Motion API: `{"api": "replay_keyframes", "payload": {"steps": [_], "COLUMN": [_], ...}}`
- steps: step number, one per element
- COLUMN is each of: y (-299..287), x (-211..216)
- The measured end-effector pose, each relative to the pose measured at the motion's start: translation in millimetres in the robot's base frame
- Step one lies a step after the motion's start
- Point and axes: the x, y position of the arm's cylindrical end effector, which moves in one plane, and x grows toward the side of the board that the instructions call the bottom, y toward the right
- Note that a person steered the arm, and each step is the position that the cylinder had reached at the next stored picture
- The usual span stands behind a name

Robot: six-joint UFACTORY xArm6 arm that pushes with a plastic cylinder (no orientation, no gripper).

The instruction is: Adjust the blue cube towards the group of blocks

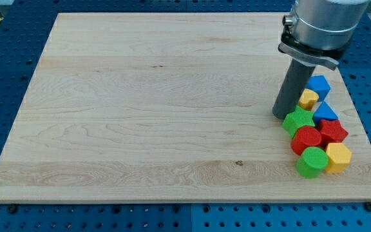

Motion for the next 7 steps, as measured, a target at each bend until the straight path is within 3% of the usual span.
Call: {"api": "replay_keyframes", "payload": {"steps": [1,3,4,5,6,7], "y": [0,-18,-2,51,113,140], "x": [0,-62,-99,-117,-102,-78]}}
